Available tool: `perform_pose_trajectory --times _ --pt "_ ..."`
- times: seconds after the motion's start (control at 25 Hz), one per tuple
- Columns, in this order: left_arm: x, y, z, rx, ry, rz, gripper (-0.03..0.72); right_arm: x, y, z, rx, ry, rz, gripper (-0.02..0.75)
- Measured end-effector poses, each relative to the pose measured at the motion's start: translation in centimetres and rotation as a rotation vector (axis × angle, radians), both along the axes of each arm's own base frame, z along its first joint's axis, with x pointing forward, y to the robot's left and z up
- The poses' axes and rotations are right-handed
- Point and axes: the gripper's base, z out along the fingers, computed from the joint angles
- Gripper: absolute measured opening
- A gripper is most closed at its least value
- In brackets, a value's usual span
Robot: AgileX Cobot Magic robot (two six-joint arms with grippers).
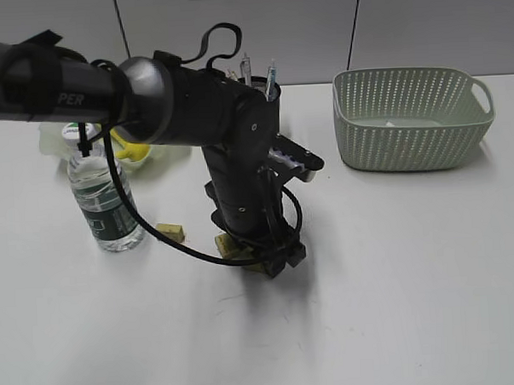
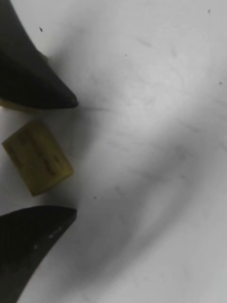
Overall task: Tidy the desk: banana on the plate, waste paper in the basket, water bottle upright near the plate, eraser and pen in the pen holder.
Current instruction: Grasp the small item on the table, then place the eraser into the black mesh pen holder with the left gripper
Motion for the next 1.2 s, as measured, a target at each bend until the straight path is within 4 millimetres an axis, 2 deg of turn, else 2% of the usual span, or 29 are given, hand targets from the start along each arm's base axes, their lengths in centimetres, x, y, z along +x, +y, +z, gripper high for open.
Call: perform_pose_trajectory --times 0.16,0.4,0.52,0.84,0.92,1.0,1.2 --pt "-0.1 0.1 0.0 0.014 0.009 -0.002 0.439 0.0 0.0 0.0 0.000 0.000 0.000 0.454" --pt "-0.1 0.1 -0.3 0.019 0.018 0.014 0.410 0.0 0.0 0.0 0.000 0.000 0.000 0.454" --pt "-0.1 0.2 -0.3 0.026 0.017 0.023 0.319 0.0 0.0 0.0 0.000 0.000 0.000 0.454" --pt "0.0 0.0 0.3 0.031 0.037 0.032 0.312 0.0 0.0 0.0 0.000 -0.001 0.000 0.454" --pt "0.2 -0.3 1.3 0.024 0.032 0.031 0.310 0.0 0.0 0.0 0.000 -0.001 0.000 0.454" --pt "0.6 -0.8 3.1 -0.003 0.007 0.030 0.311 0.0 0.0 0.0 0.000 -0.001 0.000 0.454" --pt "1.7 -1.7 9.6 -0.118 -0.133 0.023 0.311 0.0 0.0 0.0 0.000 -0.001 0.000 0.454"
